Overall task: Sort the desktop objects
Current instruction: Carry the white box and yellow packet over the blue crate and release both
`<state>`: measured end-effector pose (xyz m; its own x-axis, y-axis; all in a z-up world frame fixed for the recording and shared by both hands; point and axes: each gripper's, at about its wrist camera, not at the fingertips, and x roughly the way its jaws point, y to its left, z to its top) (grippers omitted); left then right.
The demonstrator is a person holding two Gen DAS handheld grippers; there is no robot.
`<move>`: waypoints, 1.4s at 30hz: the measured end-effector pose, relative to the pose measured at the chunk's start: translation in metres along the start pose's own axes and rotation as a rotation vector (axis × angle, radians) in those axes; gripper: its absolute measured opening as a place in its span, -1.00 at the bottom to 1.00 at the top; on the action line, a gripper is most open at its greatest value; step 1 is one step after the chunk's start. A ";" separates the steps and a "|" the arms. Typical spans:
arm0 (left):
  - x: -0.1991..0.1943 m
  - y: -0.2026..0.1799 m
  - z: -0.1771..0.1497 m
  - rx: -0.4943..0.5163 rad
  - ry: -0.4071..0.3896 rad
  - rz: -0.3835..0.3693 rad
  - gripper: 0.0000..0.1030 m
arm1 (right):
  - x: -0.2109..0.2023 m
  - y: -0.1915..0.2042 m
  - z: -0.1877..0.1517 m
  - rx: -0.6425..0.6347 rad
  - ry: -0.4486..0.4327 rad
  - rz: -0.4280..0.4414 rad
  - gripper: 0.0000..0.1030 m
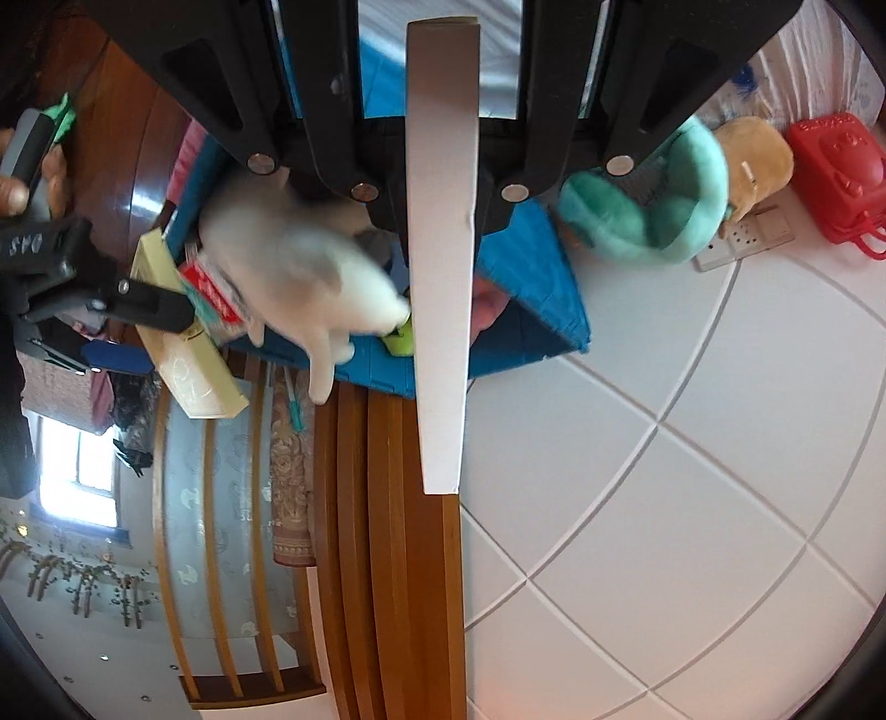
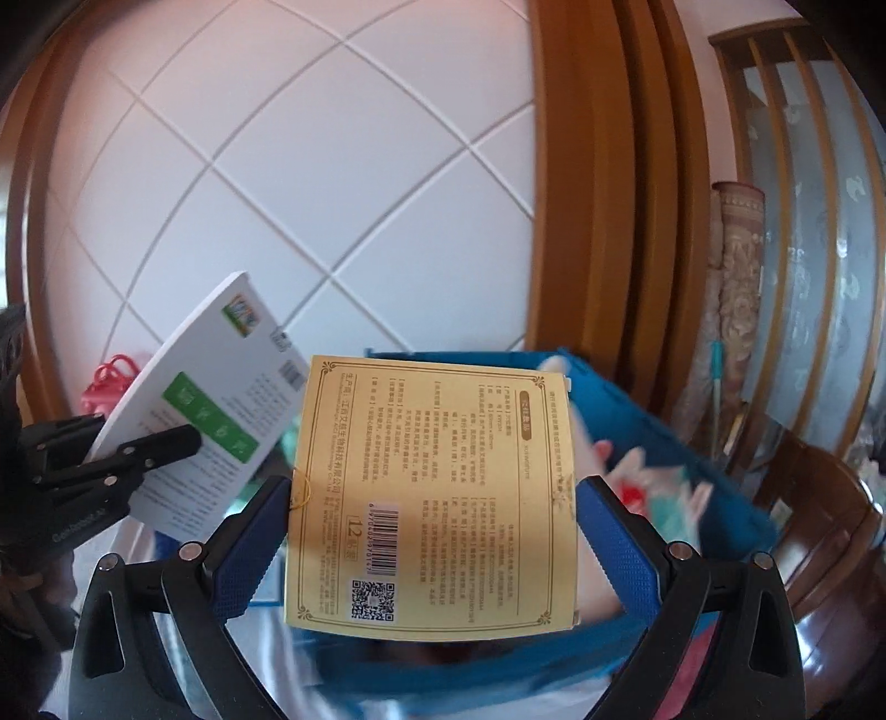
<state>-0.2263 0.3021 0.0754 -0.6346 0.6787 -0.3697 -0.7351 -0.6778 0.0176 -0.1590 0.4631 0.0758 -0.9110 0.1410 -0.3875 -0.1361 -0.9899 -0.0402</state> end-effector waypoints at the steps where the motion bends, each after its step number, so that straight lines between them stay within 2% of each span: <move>1: 0.008 -0.006 0.006 -0.002 -0.004 0.006 -0.77 | 0.005 -0.018 0.006 -0.005 0.000 -0.015 0.97; 7: 0.068 -0.040 0.042 -0.007 0.016 0.033 -0.77 | 0.047 -0.092 0.028 0.007 0.025 -0.038 0.97; 12: 0.094 -0.046 0.059 -0.037 0.008 0.051 -0.77 | 0.084 -0.132 0.036 0.036 0.049 -0.046 0.97; 23: 0.143 -0.055 0.079 -0.041 0.063 0.144 -0.77 | 0.141 -0.167 0.048 0.054 0.097 -0.055 0.97; 33: 0.157 -0.053 0.091 -0.026 0.099 0.195 -0.75 | 0.173 -0.181 0.051 0.108 0.134 -0.048 0.98; 34: 0.157 -0.053 0.091 -0.025 0.104 0.198 -0.71 | 0.175 -0.181 0.052 0.113 0.137 -0.035 0.99; 35: 0.157 -0.054 0.092 -0.024 0.102 0.206 -0.46 | 0.176 -0.182 0.052 0.116 0.136 -0.032 0.99; 36: 0.156 -0.055 0.093 -0.022 0.096 0.209 -0.03 | 0.175 -0.181 0.052 0.115 0.132 -0.035 0.99; 37: 0.153 -0.056 0.093 -0.020 0.084 0.208 0.19 | 0.172 -0.181 0.052 0.112 0.123 -0.038 0.99; 38: 0.146 -0.059 0.093 -0.015 0.047 0.215 0.54 | 0.170 -0.180 0.051 0.112 0.117 -0.038 0.99; 39: 0.141 -0.061 0.094 -0.011 0.019 0.219 0.68 | 0.169 -0.181 0.050 0.115 0.111 -0.034 0.99; 42: 0.133 -0.064 0.097 -0.006 -0.008 0.223 0.70 | 0.165 -0.180 0.050 0.120 0.099 -0.030 0.99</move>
<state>-0.2869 0.4631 0.1154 -0.7834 0.5136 -0.3501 -0.5746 -0.8132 0.0927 -0.3043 0.6658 0.0651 -0.8636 0.1623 -0.4773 -0.2138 -0.9753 0.0554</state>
